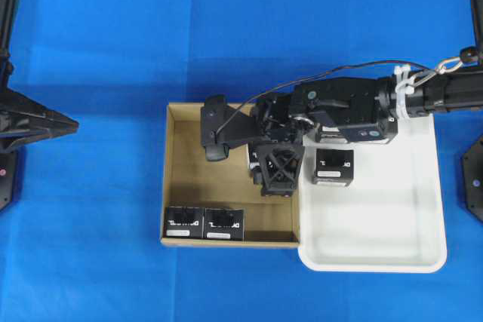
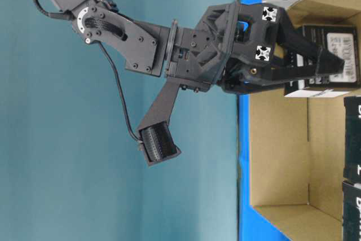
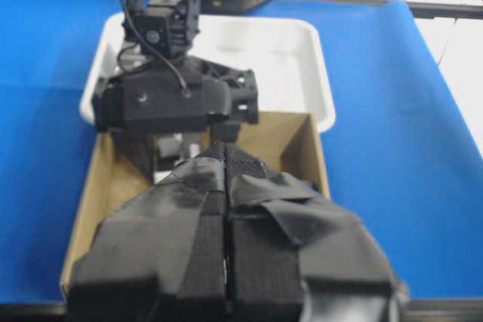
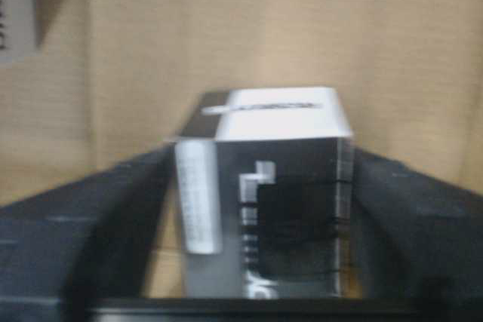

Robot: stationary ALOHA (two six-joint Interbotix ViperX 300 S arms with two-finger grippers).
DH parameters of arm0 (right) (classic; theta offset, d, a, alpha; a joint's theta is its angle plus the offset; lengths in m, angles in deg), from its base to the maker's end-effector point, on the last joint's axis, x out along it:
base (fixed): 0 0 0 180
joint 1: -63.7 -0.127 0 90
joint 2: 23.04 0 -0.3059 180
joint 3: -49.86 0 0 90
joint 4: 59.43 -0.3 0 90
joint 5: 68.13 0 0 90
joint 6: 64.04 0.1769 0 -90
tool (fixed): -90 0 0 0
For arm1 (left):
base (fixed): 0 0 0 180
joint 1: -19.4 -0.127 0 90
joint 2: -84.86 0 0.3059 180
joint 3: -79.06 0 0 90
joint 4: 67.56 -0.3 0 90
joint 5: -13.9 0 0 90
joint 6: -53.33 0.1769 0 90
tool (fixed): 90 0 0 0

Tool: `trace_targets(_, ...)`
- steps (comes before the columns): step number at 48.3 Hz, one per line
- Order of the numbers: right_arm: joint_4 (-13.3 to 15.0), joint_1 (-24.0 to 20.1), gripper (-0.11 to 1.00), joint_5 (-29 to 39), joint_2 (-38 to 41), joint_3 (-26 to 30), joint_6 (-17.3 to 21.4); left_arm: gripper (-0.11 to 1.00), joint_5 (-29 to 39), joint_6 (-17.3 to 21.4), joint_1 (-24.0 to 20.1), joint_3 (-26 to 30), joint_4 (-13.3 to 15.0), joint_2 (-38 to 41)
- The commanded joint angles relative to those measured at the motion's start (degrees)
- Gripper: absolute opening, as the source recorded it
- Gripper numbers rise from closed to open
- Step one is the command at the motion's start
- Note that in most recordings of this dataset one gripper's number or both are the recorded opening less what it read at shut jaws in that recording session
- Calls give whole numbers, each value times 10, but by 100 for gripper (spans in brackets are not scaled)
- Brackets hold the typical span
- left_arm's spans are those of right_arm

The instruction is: Pick the box from inside the cardboard box.

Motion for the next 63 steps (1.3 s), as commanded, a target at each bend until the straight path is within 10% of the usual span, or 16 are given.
trace_targets(1, 0, -3, 67, -3, 1, 2, 1, -7, -3, -1, 1, 14, -1, 3)
trace_targets(17, -4, -1, 61, 22, -16, 15, 4, -7, -3, 0, 1, 14, -1, 3)
trace_targets(40, -10, 47, 61, 279, -186, 131, 62, -7, 2, -2, 2, 16, -1, -1)
trace_targets(63, 18, 76, 61, 381, -363, 105, 97, -7, 2, -1, 7, 17, -1, 0)
